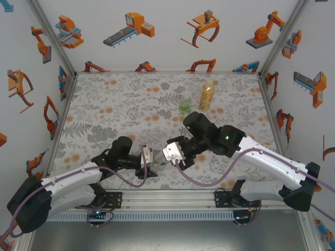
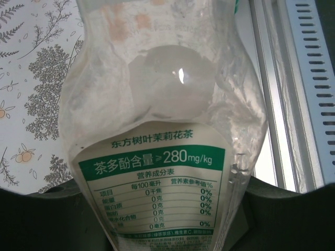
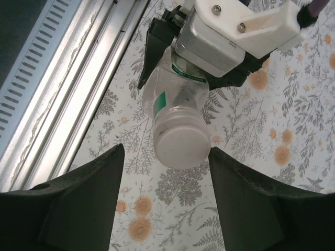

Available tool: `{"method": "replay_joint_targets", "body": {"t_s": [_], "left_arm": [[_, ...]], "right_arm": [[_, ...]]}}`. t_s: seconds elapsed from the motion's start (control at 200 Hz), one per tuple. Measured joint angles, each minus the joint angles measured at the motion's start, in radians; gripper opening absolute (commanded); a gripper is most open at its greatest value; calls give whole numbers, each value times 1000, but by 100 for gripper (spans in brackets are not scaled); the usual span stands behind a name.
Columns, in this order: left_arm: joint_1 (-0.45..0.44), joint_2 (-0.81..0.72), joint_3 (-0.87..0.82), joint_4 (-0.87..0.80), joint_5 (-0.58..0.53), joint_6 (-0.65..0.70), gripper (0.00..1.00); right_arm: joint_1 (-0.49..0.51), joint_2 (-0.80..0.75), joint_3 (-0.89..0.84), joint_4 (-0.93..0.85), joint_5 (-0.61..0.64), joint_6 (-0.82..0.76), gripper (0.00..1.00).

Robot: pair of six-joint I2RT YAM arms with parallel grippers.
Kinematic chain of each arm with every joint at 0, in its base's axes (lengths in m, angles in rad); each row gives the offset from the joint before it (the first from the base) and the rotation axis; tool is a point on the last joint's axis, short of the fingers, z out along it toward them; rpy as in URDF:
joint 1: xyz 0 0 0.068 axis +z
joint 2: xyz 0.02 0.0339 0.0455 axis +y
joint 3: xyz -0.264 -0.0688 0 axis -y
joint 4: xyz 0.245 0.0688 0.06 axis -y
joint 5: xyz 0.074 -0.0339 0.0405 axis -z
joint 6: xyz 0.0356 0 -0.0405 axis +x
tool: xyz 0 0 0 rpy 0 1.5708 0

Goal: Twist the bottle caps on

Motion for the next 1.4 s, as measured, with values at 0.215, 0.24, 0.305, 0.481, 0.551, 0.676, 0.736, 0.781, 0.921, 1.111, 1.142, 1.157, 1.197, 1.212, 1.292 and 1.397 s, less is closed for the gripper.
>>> {"method": "replay_joint_targets", "body": {"t_s": [0.215, 0.24, 0.305, 0.481, 0.551, 0.676, 0.736, 0.781, 0.921, 1.111, 1.142, 1.157, 1.197, 1.212, 1.292, 1.397], "left_arm": [[-1, 6, 2, 0, 4, 0, 0], [-1, 8, 3, 0, 5, 0, 0], [-1, 12, 5, 0, 8, 0, 0], [-6, 12, 5, -4, 10, 1, 0], [-6, 11, 5, -6, 10, 2, 0], [-5, 11, 5, -7, 10, 3, 0], [-5, 11, 5, -13, 6, 3, 0], [-5, 11, 5, -21, 0, 3, 0], [-5, 12, 5, -45, -10, 4, 0], [-5, 12, 5, -53, -15, 3, 0], [-5, 12, 5, -56, -17, 3, 0], [-5, 12, 5, -59, -18, 3, 0], [-5, 12, 5, -66, -20, 3, 0], [-5, 12, 5, -68, -21, 3, 0], [-5, 12, 5, -79, -24, 3, 0], [-5, 11, 3, -89, -28, 3, 0]], "right_arm": [[8, 0, 0, 21, 0, -32, 49], [9, 0, 0, 22, 0, -33, 48], [9, 1, 0, 26, 0, -37, 45], [9, 2, 0, 30, 0, -39, 37], [9, 2, 0, 34, 2, -22, 34], [9, 2, -5, 56, 16, 66, 26], [10, 2, -15, 80, 34, 155, 26], [10, 0, -29, 105, 51, 239, 26], [10, -11, -71, 181, 119, 562, 23], [10, -11, -82, 209, 244, 1072, 18], [10, -11, -87, 211, 261, 1145, 18], [9, -11, -90, 213, 270, 1191, 18], [8, -11, -96, 214, 291, 1296, 18], [8, -11, -99, 214, 297, 1333, 17], [5, -11, -113, 214, 333, 1539, 12], [2, -5, -124, 217, 351, 1722, 14]]}}
